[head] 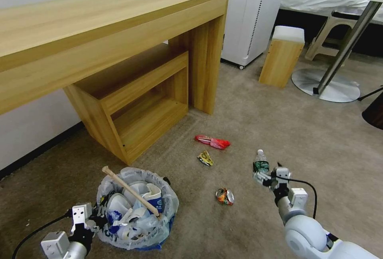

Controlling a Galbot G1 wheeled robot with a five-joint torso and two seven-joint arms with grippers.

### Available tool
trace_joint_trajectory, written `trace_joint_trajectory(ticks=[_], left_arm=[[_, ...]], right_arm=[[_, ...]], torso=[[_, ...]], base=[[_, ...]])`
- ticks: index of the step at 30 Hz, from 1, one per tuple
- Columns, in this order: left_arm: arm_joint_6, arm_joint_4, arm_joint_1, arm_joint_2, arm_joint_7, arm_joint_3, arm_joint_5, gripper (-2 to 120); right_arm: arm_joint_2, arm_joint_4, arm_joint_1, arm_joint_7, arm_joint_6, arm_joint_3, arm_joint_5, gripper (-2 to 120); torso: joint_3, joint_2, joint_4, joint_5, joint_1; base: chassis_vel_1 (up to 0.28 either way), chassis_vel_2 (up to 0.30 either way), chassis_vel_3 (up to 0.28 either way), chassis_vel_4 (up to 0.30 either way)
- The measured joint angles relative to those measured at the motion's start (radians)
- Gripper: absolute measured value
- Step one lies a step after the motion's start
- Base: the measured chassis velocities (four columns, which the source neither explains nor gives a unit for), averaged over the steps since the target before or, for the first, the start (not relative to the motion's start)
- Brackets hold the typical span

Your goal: Pick up the trash bin and place the garbage on the floor into it.

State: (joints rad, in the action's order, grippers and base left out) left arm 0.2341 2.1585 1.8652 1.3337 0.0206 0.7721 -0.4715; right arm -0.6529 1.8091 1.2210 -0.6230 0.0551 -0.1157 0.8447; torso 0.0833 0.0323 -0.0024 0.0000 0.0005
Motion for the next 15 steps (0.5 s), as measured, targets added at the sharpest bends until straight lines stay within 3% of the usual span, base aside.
trace_joint_trajectory(ticks=[7, 15], left_arm=[[-0.003, -0.013, -0.008, 0.013, -0.001, 0.000, 0.000, 3], [-0.003, -0.035, -0.033, -0.007, -0.004, -0.007, -0.014, 3]], right_arm=[[-0.055, -0.148, -0.129, -0.033, -0.072, -0.163, 0.036, 100], [-0.109, -0.271, -0.197, -0.012, -0.070, -0.221, 0.023, 100]], torso=[[0.000, 0.000, 0.0003, 0.0001, 0.000], [0.000, 0.000, 0.0001, 0.0000, 0.000]], base=[[0.000, 0.000, 0.000, 0.000], [0.000, 0.000, 0.000, 0.000]])
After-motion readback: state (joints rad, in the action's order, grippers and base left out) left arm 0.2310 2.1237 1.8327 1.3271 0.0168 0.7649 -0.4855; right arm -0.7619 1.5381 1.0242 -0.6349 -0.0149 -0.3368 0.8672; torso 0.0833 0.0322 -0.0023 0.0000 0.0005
